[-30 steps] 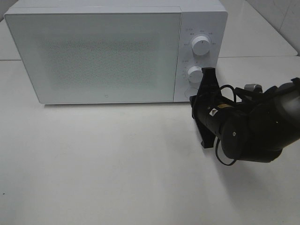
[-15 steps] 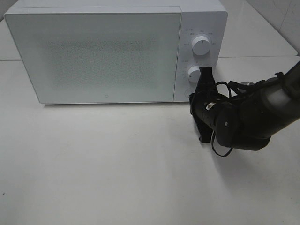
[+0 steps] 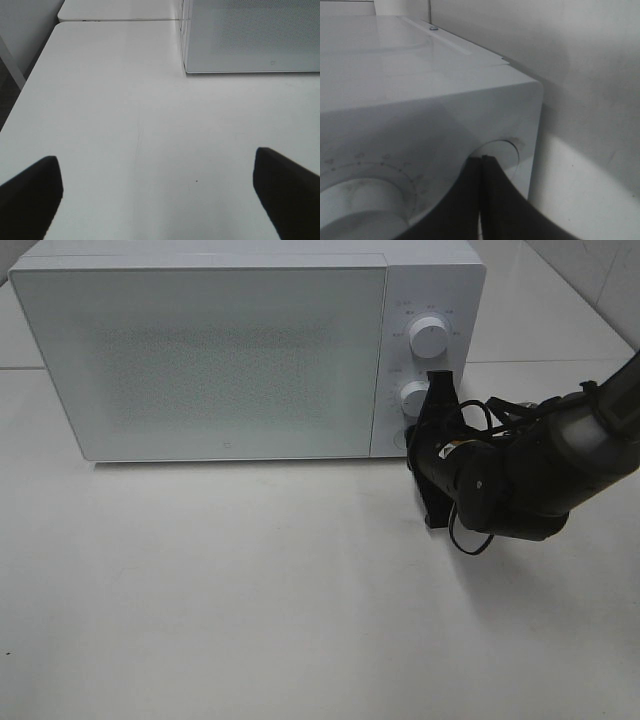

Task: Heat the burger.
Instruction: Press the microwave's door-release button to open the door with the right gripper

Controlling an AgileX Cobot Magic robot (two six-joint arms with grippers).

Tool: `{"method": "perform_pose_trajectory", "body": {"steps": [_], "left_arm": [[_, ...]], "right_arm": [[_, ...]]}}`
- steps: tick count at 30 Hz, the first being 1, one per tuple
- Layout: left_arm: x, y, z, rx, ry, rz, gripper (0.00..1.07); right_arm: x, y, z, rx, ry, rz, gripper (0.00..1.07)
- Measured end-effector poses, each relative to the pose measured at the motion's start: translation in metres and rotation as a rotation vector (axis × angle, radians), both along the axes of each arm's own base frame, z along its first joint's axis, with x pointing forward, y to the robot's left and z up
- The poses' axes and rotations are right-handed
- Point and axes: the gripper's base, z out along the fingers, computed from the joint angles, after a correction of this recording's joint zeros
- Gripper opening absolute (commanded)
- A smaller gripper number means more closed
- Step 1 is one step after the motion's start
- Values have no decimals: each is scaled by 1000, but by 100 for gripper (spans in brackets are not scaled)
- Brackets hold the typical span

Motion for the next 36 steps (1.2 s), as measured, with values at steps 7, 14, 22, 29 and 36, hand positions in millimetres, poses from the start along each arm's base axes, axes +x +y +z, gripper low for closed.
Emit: {"method": "perform_pose_trajectory", "body": {"steps": [7,14,22,29,36], "left_arm": [[0,0,0,0,0,0,98],[0,0,0,0,0,0,98],[0,0,0,0,0,0,98],[0,0,0,0,0,0,98],[0,0,0,0,0,0,98]], "right_arm": [[5,5,-6,-5,26,13,0],[7,4,-9,-8,18,1,0],[11,5,-8,-13,-9,-12,0],[18,9,-11,-22,-14,-30,0],[22,11,-10,-28,20,-41,0]]}}
